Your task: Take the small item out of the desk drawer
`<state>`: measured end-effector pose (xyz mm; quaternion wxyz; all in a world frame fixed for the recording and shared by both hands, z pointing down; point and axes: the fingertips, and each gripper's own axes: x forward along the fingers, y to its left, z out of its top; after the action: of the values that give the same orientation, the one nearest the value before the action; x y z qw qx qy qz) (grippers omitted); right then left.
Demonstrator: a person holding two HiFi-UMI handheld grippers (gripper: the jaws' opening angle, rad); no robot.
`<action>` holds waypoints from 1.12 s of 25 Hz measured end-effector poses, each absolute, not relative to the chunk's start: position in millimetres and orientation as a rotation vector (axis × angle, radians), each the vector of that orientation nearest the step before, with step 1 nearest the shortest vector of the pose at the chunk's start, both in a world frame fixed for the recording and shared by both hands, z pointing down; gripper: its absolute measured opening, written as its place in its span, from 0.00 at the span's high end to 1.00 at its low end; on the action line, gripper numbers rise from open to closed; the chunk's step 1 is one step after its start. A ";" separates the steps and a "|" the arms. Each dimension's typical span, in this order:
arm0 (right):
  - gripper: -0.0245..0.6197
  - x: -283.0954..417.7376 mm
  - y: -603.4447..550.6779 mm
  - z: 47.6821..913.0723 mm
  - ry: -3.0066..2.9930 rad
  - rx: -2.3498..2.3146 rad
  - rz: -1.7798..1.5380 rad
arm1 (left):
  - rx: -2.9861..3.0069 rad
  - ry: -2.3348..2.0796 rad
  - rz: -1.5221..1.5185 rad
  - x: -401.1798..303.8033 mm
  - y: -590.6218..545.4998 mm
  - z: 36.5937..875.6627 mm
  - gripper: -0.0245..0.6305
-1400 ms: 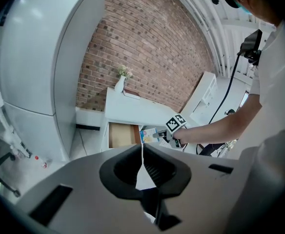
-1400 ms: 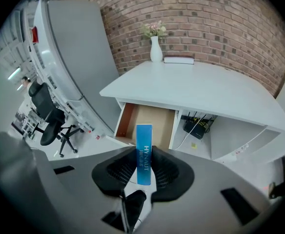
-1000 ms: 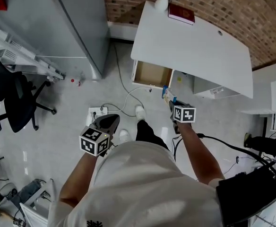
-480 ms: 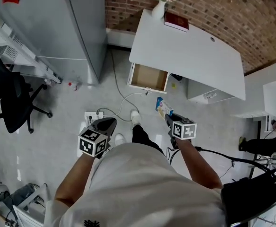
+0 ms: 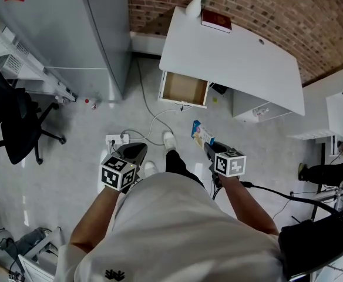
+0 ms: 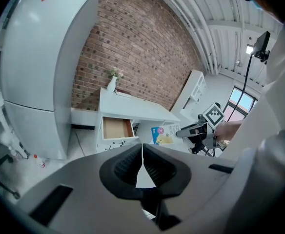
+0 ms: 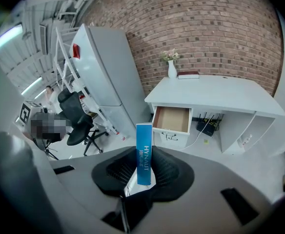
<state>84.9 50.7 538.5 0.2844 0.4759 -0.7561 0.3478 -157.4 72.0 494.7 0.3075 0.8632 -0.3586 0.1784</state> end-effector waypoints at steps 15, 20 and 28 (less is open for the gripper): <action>0.79 75.1 72.7 538.8 -2.043 1.255 0.946 | 2.271 -0.943 0.482 -159.3 88.0 501.9 0.93; 0.79 73.6 73.8 538.7 -2.051 1.249 0.950 | 2.257 -0.954 0.487 -162.3 91.5 504.9 0.93; 0.79 69.6 71.4 537.8 -2.054 1.257 0.954 | 2.269 -0.939 0.488 -160.5 84.5 504.7 0.93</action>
<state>69.6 71.4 537.8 0.2723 0.4671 -0.7630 0.3543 -160.5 84.5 504.7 0.3137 0.8606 -0.3560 0.1849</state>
